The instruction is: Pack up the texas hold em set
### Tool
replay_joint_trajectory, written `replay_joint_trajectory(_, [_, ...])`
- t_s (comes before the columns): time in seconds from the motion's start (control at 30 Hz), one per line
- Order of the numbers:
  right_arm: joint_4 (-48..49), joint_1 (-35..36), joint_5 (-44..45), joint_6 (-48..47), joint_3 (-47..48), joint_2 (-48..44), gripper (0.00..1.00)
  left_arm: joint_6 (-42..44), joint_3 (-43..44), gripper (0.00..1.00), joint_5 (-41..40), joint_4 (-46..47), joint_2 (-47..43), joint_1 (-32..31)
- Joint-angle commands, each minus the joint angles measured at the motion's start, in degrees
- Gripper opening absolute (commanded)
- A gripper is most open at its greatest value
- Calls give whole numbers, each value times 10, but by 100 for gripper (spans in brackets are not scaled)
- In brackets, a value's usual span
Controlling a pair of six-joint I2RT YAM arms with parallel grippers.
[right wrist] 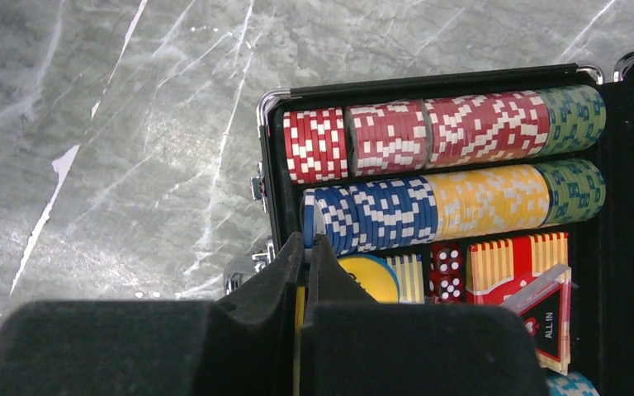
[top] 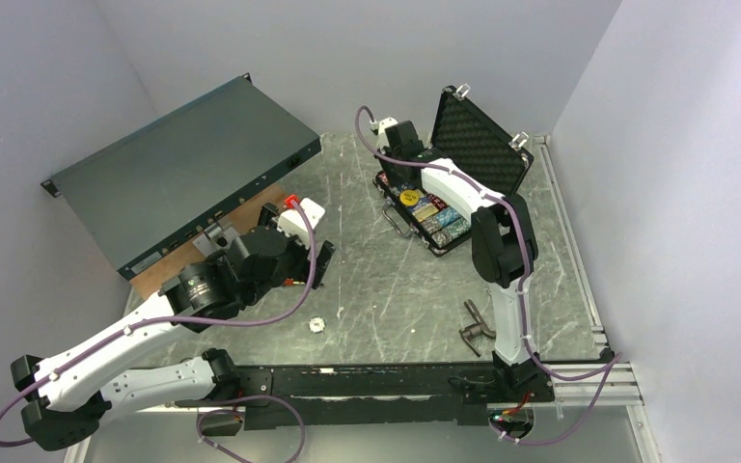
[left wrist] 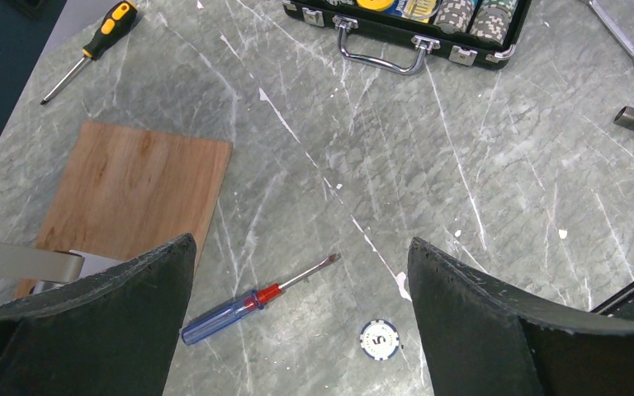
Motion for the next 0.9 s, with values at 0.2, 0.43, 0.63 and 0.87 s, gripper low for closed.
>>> replay_joint_trajectory(0.2, [-8, -1, -11, -34, 24, 20, 0, 1, 5, 99, -10, 19, 3, 1])
replay_joint_trajectory(0.43, [-23, -1, -5, -34, 38, 33, 8, 2, 3, 99, -14, 20, 4, 2])
replay_joint_trajectory(0.63, [-34, 7, 22, -25, 58, 26, 34, 2, 4, 99, -11, 21, 13, 3])
replay_joint_trajectory(0.87, [-54, 11, 17, 59, 20, -51, 45, -2, 0, 99, -7, 22, 26, 3])
